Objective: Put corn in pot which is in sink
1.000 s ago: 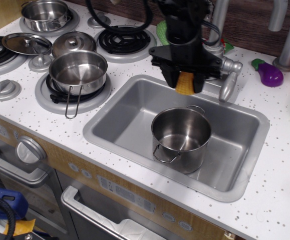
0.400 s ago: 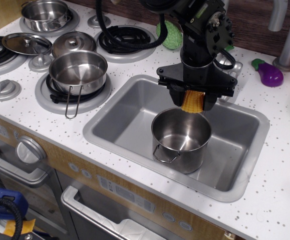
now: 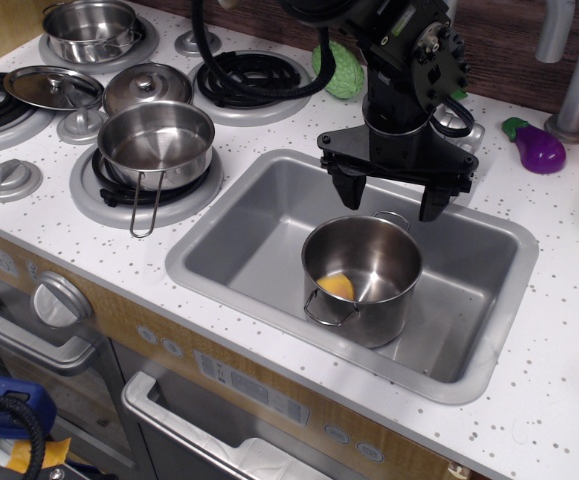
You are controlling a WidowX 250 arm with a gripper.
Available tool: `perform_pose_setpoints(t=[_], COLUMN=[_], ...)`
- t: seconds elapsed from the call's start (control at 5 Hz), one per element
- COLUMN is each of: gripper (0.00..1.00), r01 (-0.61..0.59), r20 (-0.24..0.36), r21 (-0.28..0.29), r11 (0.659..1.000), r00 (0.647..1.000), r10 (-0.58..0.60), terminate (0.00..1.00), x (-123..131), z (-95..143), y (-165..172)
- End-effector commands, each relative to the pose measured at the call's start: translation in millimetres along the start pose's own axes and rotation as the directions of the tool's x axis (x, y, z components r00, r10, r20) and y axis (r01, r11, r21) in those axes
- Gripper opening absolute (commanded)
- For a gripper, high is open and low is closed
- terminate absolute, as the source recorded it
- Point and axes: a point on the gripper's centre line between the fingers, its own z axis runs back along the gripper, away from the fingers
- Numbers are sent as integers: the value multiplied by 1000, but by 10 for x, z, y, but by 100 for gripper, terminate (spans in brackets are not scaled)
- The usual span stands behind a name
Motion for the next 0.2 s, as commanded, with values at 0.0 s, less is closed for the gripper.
perform_pose_setpoints(t=[0.0], gripper=[100], r01=[-11], r20=[60], r21=[-24], r11=[1000], r00=[998], r10=[12], terminate=[100], x=[128], z=[180], y=[-11])
